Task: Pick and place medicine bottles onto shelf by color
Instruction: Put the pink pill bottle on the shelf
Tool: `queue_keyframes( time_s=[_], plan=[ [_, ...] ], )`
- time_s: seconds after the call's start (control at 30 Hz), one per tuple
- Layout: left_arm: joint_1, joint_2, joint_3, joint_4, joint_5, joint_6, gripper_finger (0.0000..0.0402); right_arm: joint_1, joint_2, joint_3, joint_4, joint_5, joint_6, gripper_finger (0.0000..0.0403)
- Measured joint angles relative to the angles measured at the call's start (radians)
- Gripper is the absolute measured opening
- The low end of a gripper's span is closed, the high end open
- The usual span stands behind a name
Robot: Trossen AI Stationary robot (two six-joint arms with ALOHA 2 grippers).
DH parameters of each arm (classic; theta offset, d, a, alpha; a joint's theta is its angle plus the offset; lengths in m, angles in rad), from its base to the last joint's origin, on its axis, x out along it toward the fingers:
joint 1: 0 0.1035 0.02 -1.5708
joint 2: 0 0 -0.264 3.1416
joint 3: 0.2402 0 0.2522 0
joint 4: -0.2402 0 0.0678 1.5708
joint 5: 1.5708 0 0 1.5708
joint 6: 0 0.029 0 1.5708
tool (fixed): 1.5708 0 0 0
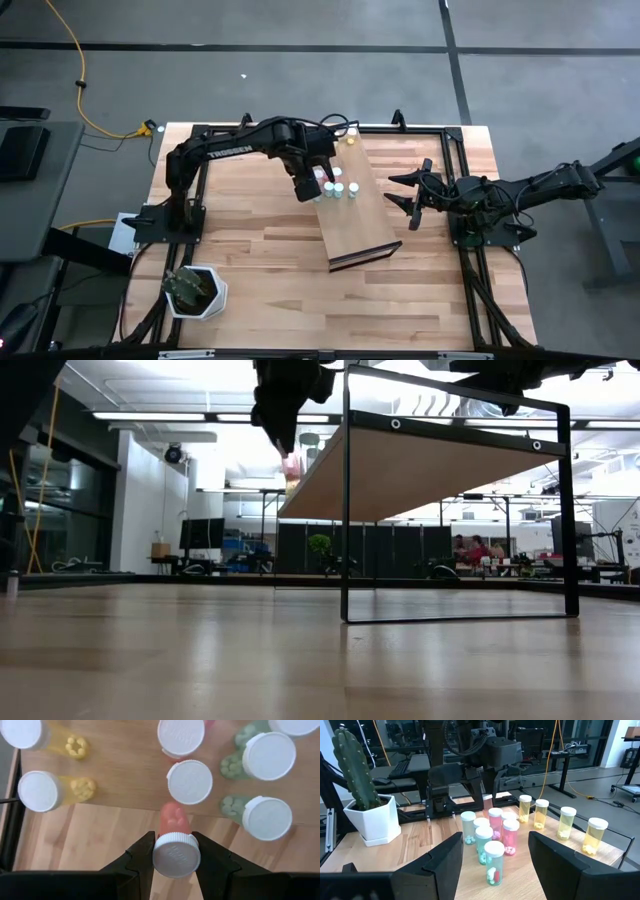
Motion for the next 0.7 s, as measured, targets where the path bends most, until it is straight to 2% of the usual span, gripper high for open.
queue_keyframes(
  time_s=[0.7],
  plan=[
    [0.011, 0.032, 0.000, 0.018, -0.003, 0.027, 0.0110, 0.000, 0.000, 0.000, 0.000, 0.000, 0.000, 0.0216]
  ],
)
